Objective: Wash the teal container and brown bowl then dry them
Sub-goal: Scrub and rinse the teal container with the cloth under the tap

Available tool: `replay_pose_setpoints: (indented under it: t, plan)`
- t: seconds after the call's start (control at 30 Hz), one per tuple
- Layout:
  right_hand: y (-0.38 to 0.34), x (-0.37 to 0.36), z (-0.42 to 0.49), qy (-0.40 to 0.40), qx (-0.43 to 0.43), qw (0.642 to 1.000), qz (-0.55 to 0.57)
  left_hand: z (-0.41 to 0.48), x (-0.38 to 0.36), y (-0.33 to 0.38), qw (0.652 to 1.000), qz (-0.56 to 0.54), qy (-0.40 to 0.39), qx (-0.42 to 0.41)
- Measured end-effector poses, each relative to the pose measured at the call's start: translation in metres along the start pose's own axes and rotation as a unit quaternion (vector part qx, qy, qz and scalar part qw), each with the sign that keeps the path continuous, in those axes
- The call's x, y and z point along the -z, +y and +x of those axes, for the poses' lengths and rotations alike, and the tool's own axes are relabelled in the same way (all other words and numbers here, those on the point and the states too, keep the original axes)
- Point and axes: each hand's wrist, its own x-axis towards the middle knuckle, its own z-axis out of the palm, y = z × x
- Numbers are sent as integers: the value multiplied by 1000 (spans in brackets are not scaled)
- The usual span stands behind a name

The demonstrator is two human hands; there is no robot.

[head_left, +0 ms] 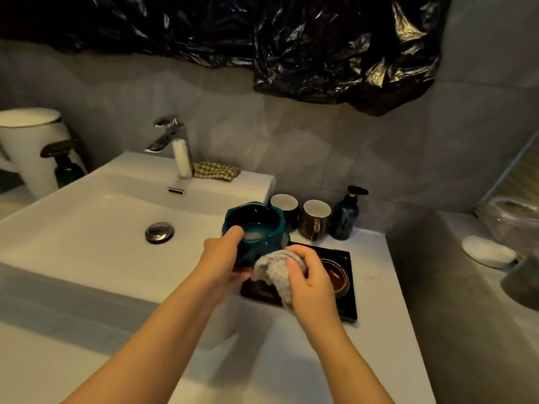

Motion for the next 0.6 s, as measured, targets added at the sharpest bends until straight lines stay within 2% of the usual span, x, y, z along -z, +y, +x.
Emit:
replay_pose_setpoints:
  t: [0.13, 0.3, 0.47, 0.6]
  plan:
    - [-24, -31, 16, -14, -3, 1000, 23, 8, 42, 33, 999, -42, -10, 2]
    - [-39, -100, 42, 4, -15, 999, 48, 32, 107, 64, 999, -27, -26, -12]
    - [-48, -165, 67, 55, -44, 996, 62, 66, 168, 85, 998, 13, -49, -20]
    - [-49, -204, 90, 104, -109, 987, 54, 95, 205, 92, 997, 50, -63, -5]
